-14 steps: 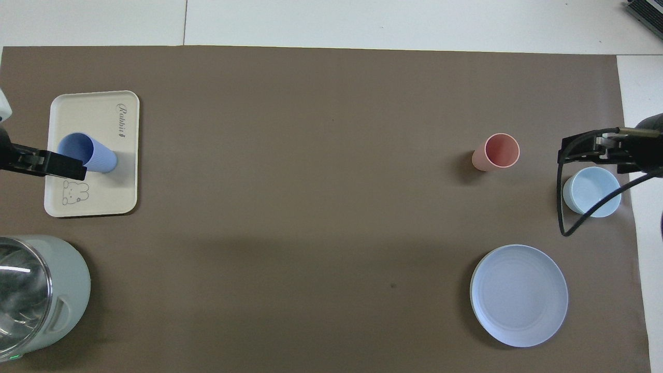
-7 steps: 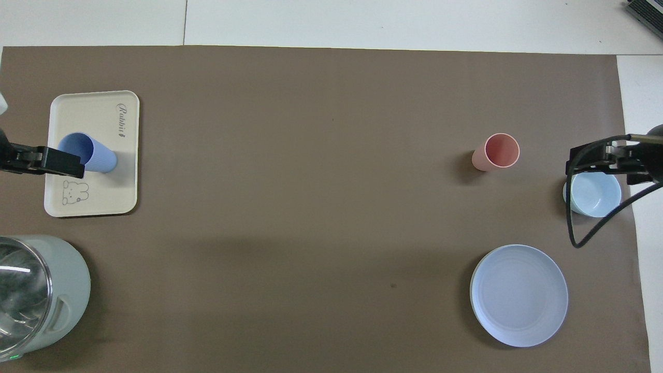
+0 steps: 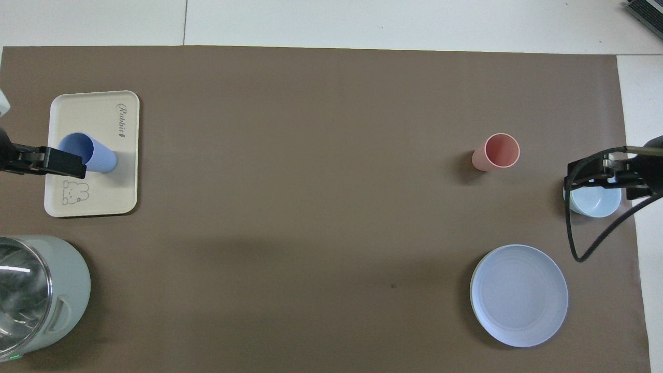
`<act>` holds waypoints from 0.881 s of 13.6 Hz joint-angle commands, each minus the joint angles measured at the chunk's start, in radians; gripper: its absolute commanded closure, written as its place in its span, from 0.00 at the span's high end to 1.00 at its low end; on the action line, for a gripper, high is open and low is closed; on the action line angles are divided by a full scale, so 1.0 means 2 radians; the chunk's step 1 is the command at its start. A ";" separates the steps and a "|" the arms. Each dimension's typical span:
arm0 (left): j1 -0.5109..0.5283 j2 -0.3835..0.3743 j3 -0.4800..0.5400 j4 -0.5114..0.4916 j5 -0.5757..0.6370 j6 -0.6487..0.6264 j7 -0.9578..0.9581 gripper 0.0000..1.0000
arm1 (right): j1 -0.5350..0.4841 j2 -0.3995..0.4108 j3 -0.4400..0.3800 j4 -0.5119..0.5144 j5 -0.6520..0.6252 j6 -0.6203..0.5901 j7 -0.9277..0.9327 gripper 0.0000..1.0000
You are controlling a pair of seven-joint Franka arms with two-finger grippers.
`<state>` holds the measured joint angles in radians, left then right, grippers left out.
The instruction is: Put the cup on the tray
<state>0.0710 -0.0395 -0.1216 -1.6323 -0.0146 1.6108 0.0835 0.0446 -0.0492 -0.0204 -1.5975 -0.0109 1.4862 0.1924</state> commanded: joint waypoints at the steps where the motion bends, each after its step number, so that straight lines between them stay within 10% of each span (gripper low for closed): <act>1: 0.000 -0.015 -0.001 -0.023 0.000 0.008 -0.005 1.00 | -0.006 -0.005 0.002 0.000 0.012 -0.001 -0.012 0.99; 12: -0.005 -0.017 -0.001 -0.024 0.000 -0.001 0.008 1.00 | -0.004 -0.005 0.002 0.000 0.012 0.000 -0.015 0.99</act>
<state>0.0698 -0.0430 -0.1282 -1.6473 -0.0148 1.6104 0.0941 0.0451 -0.0507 -0.0201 -1.5969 -0.0062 1.4865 0.1915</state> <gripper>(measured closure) 0.000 0.004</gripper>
